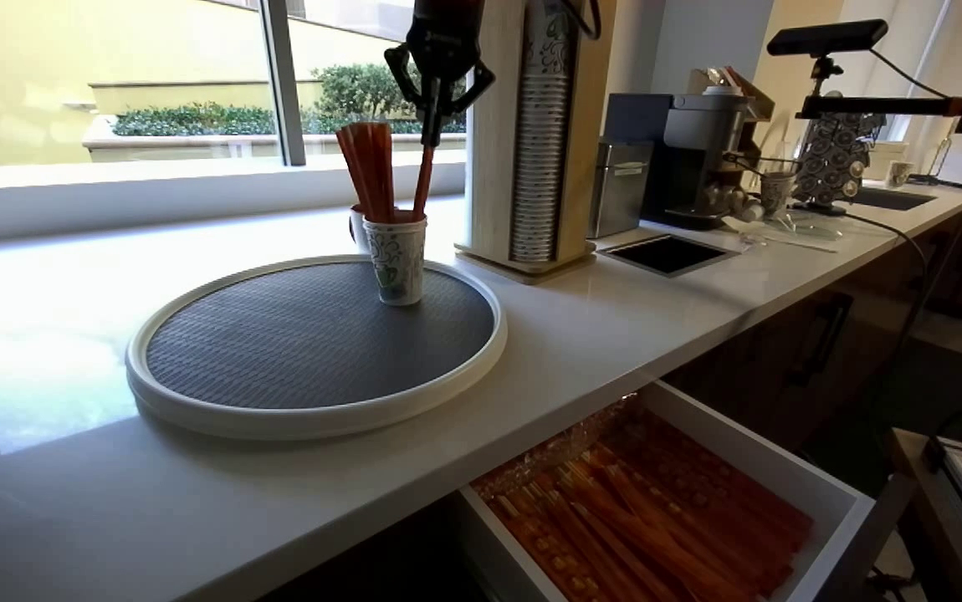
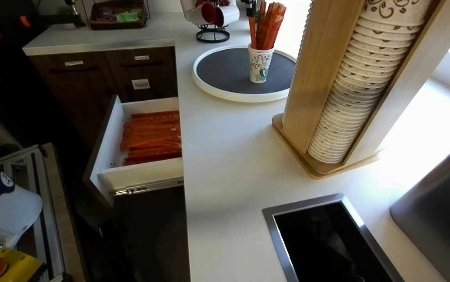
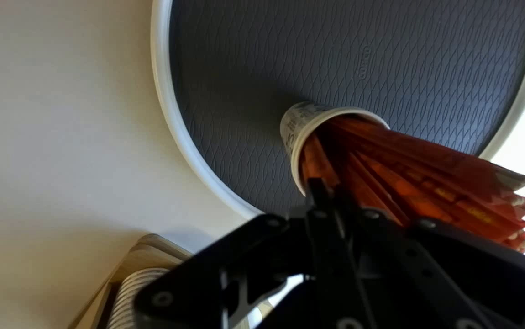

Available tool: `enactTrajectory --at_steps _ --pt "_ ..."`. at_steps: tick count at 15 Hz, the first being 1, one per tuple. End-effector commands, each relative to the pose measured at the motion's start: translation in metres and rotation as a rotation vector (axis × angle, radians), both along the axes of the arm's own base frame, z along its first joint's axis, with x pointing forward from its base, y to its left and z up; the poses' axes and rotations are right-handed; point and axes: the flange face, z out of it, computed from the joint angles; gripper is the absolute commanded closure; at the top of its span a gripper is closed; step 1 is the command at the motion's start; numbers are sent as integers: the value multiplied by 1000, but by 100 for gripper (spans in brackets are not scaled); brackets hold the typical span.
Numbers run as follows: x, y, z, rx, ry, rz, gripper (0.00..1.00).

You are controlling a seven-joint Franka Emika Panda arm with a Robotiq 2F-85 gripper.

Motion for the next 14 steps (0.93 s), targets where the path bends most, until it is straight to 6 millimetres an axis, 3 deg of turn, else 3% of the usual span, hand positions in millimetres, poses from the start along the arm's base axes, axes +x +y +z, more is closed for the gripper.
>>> enactTrajectory --at_steps 1,14 --pt "-31 -1 -16 12 2 27 98" --pt "-55 -4 -16 -8 -81 56 98"
